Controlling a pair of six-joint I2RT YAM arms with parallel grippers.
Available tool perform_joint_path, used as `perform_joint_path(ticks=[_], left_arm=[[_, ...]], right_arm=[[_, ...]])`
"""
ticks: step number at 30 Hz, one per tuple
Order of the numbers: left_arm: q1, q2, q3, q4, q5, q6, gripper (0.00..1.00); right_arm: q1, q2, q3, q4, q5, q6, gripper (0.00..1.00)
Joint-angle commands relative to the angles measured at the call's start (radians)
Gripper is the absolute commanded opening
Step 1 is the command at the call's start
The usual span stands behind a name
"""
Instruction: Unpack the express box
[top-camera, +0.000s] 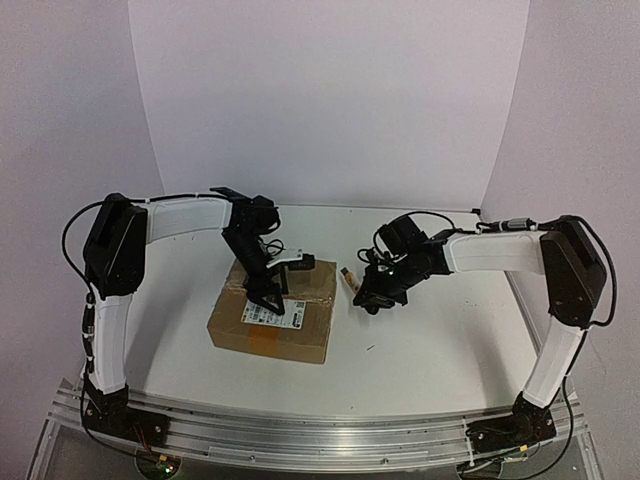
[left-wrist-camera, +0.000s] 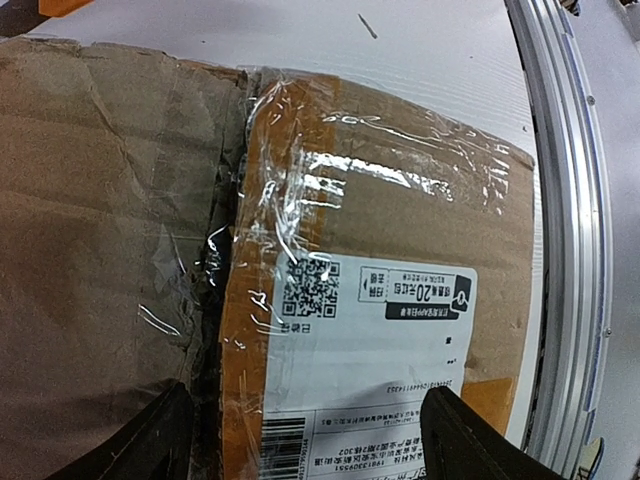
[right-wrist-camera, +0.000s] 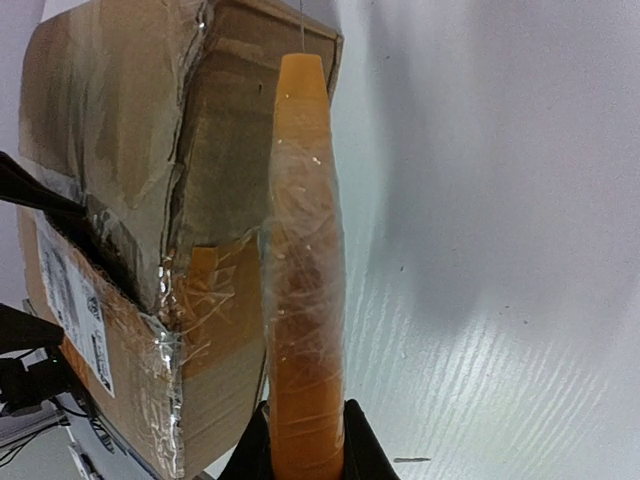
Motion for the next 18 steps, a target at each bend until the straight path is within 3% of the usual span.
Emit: perform_joint_path(ticks=[1, 6, 9, 14, 18], left_arm=[[0.004, 0.055, 0.026, -0.055, -0.018, 0.008, 0.78], [0.004, 0.059, -0.050, -0.061, -0.045, 0.039, 0.68], [0.003, 0.062, -0.079, -0.017, -0.081, 0.042, 0.49], [0.004, 0.065, -0.048, 0.006, -0.098, 0.035, 0.03], [0.007, 0.059, -0.012, -0.035, -0.086, 0.052, 0.00]], right_arm=[[0.003, -0.048, -0.055, 0.161, -0.119, 0.055, 0.00], [0.004, -0.008, -0.079, 0.275, -0.142, 0.112, 0.00], [0.004, 0.020, -0.057, 0.294, -0.140, 0.126, 0.00], [0.003, -0.001, -0.071, 0.296, -0.131, 0.120, 0.00], [-0.013, -0.068, -0.138, 0.296, -0.161, 0.112, 0.00]])
